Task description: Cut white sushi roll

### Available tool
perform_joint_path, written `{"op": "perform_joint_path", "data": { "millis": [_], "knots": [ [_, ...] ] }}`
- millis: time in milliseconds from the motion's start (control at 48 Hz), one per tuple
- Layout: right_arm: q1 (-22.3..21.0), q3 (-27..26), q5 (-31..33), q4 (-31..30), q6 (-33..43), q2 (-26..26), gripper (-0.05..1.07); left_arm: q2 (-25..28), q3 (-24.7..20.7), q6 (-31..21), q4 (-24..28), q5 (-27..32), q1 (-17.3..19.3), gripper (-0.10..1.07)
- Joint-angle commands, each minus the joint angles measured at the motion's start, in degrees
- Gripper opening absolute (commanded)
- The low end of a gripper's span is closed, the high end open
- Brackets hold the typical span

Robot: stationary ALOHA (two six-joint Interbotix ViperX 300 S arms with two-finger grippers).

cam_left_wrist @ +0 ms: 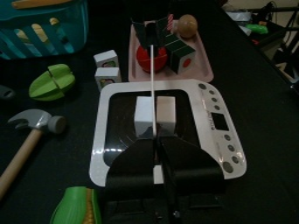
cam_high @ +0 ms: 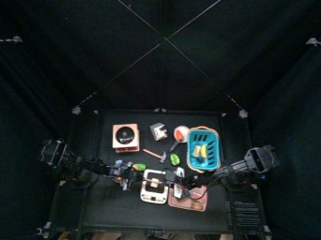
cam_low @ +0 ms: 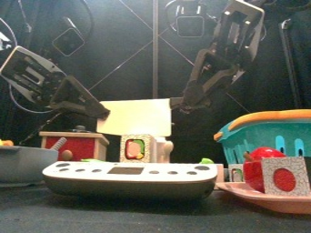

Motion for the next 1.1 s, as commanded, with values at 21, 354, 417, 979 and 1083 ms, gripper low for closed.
{"op": "perform_joint_path", "data": {
  "millis": [21,354,417,979,1083],
  "knots": [
    [0.62,-1.41,-0.09,0.09,-0.18,-1.41,0.28,-0.09,-0.79,0.0,-0.26,-0.18,0.18,0.34],
    [0.18,-1.14,0.0,0.09,-0.09,0.0,0.28,0.26,-0.79,0.0,-0.26,0.0,0.18,0.34],
    [0.18,-1.14,0.0,0.09,-0.09,0.44,0.28,0.7,-0.88,0.0,-0.35,0.09,0.18,0.34],
    [0.0,-1.76,-0.18,0.09,0.0,4.39,0.28,4.39,-1.58,0.09,-2.02,0.18,0.18,0.34],
    [0.0,-2.11,-0.18,0.09,0.0,4.92,0.28,4.57,-1.58,0.0,-2.11,0.88,0.18,0.34]
  ]
}}
